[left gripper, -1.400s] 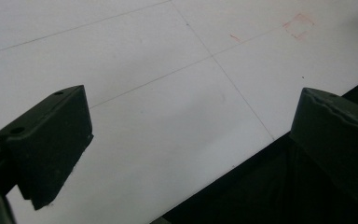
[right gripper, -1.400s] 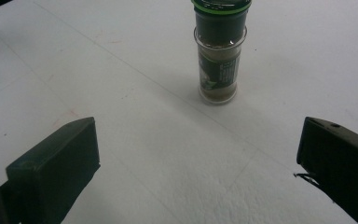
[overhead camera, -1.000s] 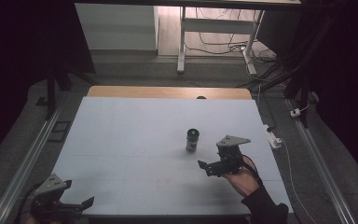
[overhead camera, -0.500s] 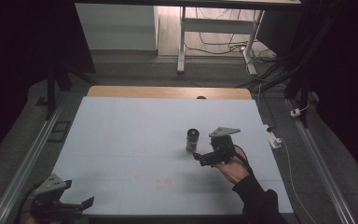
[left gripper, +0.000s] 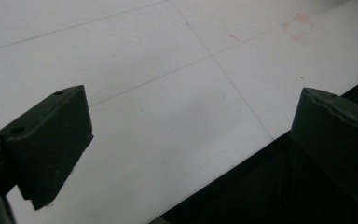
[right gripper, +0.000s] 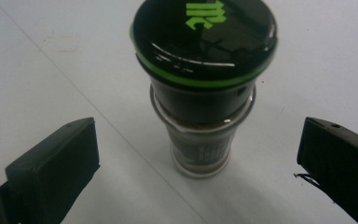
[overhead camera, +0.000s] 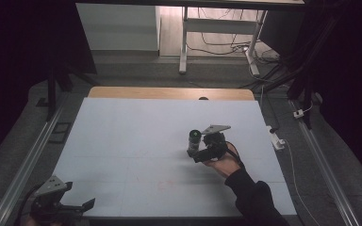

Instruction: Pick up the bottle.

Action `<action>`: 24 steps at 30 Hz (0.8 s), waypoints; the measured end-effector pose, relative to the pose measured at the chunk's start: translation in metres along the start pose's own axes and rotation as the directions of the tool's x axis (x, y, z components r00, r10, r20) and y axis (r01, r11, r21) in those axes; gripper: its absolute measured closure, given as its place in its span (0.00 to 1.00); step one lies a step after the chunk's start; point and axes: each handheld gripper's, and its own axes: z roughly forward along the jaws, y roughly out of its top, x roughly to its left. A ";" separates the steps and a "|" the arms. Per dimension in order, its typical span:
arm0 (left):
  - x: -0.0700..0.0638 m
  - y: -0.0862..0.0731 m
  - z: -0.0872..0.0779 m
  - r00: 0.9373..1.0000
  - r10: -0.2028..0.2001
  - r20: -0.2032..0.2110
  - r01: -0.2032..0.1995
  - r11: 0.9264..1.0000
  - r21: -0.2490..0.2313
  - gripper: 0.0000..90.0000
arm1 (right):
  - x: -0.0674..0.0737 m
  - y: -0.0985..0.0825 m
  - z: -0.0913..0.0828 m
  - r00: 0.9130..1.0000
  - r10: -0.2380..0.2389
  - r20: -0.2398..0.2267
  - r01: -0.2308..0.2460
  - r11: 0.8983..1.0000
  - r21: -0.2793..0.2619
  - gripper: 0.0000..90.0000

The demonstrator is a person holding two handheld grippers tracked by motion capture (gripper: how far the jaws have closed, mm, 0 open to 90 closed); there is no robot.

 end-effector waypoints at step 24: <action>-0.001 0.000 0.001 1.000 0.002 0.003 -0.002 1.000 0.005 0.00 | -0.001 0.001 0.018 0.998 -0.065 0.005 0.065 0.997 0.034 0.57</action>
